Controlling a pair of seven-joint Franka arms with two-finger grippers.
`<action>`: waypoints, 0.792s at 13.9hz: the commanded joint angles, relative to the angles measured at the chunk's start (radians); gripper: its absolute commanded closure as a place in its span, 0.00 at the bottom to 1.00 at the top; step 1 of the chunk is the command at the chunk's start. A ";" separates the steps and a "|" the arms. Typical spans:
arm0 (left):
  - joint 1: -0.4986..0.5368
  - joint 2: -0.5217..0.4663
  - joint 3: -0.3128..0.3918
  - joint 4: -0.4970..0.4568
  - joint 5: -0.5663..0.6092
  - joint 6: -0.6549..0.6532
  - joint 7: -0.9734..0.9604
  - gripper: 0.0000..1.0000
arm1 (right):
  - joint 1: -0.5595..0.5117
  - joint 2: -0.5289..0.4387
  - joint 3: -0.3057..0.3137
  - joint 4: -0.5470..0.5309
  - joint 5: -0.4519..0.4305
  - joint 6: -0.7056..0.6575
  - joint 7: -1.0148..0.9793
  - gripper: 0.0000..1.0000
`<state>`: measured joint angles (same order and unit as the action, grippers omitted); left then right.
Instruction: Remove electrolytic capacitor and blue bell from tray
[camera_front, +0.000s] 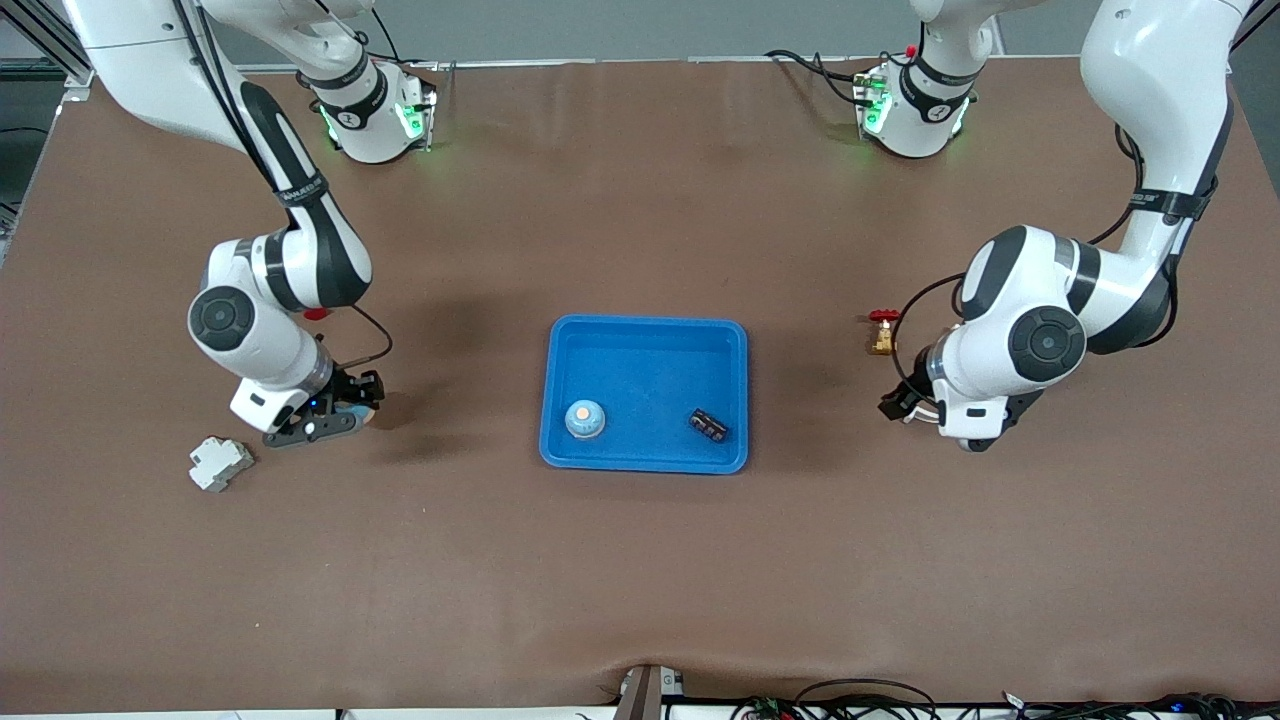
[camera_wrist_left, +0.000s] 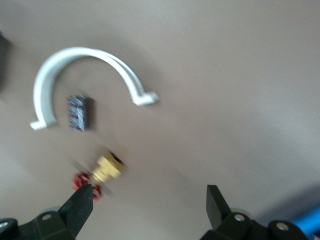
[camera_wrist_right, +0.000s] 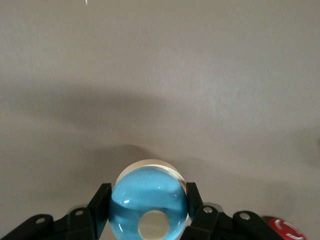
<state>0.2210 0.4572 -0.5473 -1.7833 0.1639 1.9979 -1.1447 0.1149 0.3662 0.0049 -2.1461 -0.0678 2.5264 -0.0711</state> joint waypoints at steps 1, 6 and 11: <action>-0.072 0.096 -0.010 0.131 -0.038 -0.010 -0.100 0.00 | -0.024 -0.066 0.015 -0.112 -0.003 0.064 -0.019 1.00; -0.219 0.204 -0.003 0.182 -0.014 0.221 -0.414 0.00 | -0.110 -0.059 0.010 -0.132 -0.114 0.112 -0.093 1.00; -0.345 0.291 0.061 0.216 0.043 0.407 -0.552 0.19 | -0.164 -0.024 0.010 -0.140 -0.170 0.210 -0.096 1.00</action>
<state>-0.0592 0.7060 -0.5340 -1.6070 0.1791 2.3496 -1.6420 -0.0224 0.3440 0.0013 -2.2553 -0.2060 2.6848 -0.1647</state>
